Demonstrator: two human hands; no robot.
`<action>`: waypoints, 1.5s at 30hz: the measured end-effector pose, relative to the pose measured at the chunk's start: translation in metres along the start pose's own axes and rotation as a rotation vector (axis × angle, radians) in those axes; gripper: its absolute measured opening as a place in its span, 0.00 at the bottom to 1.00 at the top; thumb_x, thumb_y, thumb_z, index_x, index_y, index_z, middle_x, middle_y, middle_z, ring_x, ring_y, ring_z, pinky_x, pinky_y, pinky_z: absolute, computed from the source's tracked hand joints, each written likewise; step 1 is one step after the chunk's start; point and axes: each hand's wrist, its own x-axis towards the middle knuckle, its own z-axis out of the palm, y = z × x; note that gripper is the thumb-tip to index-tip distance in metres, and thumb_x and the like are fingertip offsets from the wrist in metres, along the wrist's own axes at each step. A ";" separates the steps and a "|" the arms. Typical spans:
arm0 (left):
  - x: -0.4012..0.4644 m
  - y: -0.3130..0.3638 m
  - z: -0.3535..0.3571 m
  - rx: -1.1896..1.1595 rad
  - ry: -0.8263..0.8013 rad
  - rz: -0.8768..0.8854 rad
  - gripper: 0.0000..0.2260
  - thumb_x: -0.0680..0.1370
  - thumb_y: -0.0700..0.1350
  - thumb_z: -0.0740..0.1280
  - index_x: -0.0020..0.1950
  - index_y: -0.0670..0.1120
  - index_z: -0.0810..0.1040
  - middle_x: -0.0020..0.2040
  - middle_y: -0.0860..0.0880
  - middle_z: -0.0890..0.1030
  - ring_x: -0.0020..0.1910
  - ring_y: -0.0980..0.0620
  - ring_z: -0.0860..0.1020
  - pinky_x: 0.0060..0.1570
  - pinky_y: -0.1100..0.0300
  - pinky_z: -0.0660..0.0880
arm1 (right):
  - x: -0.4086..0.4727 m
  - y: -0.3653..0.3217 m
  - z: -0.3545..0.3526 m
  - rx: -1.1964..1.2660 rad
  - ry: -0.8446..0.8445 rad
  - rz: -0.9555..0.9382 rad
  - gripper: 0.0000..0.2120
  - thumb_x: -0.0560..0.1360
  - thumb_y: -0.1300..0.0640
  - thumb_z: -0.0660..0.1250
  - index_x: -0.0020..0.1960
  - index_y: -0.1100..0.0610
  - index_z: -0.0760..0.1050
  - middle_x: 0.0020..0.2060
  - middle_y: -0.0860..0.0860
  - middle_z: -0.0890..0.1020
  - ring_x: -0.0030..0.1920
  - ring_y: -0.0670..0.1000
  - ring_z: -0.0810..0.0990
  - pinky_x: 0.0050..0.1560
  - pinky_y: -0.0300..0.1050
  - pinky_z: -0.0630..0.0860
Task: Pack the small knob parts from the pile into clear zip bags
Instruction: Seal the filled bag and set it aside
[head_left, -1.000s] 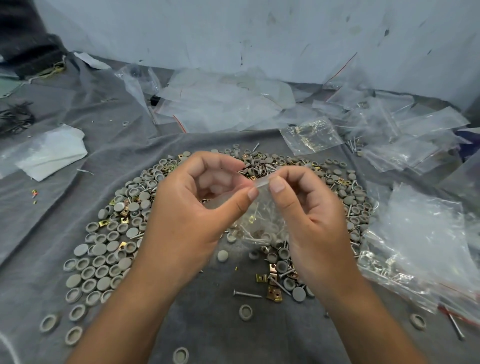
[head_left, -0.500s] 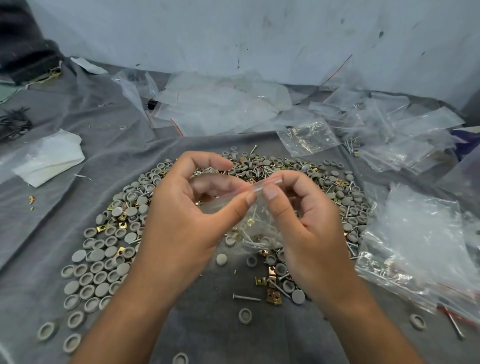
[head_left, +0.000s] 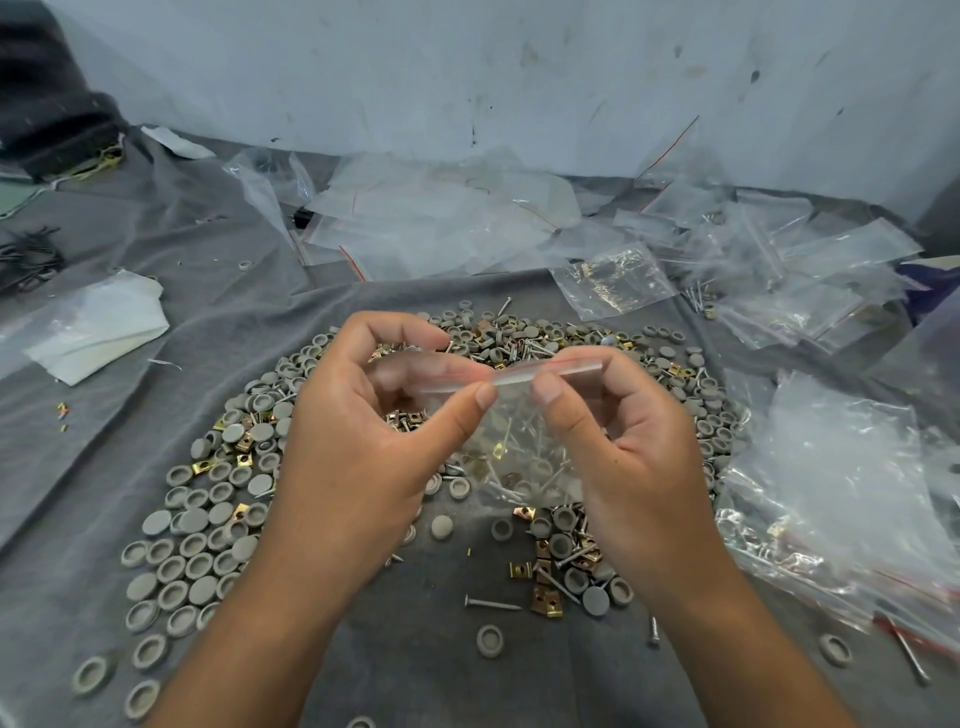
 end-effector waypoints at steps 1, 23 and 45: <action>0.000 -0.001 -0.001 0.000 0.006 -0.006 0.17 0.69 0.52 0.77 0.52 0.55 0.74 0.46 0.49 0.87 0.45 0.49 0.84 0.47 0.50 0.78 | 0.000 0.000 -0.001 0.022 0.008 0.002 0.04 0.81 0.53 0.67 0.52 0.51 0.80 0.44 0.48 0.85 0.44 0.45 0.82 0.42 0.33 0.77; 0.002 0.003 -0.005 -0.062 -0.018 -0.049 0.18 0.68 0.46 0.79 0.50 0.51 0.72 0.43 0.46 0.86 0.42 0.46 0.80 0.48 0.50 0.77 | 0.003 0.001 -0.006 0.233 0.066 0.012 0.16 0.73 0.57 0.76 0.56 0.49 0.75 0.45 0.51 0.86 0.43 0.47 0.83 0.41 0.36 0.79; -0.002 0.005 -0.006 -0.002 -0.024 -0.014 0.16 0.63 0.47 0.79 0.40 0.52 0.73 0.39 0.45 0.87 0.44 0.48 0.87 0.41 0.61 0.82 | 0.002 -0.007 -0.011 0.190 -0.045 0.094 0.21 0.70 0.56 0.80 0.59 0.47 0.74 0.47 0.55 0.87 0.47 0.53 0.87 0.43 0.42 0.83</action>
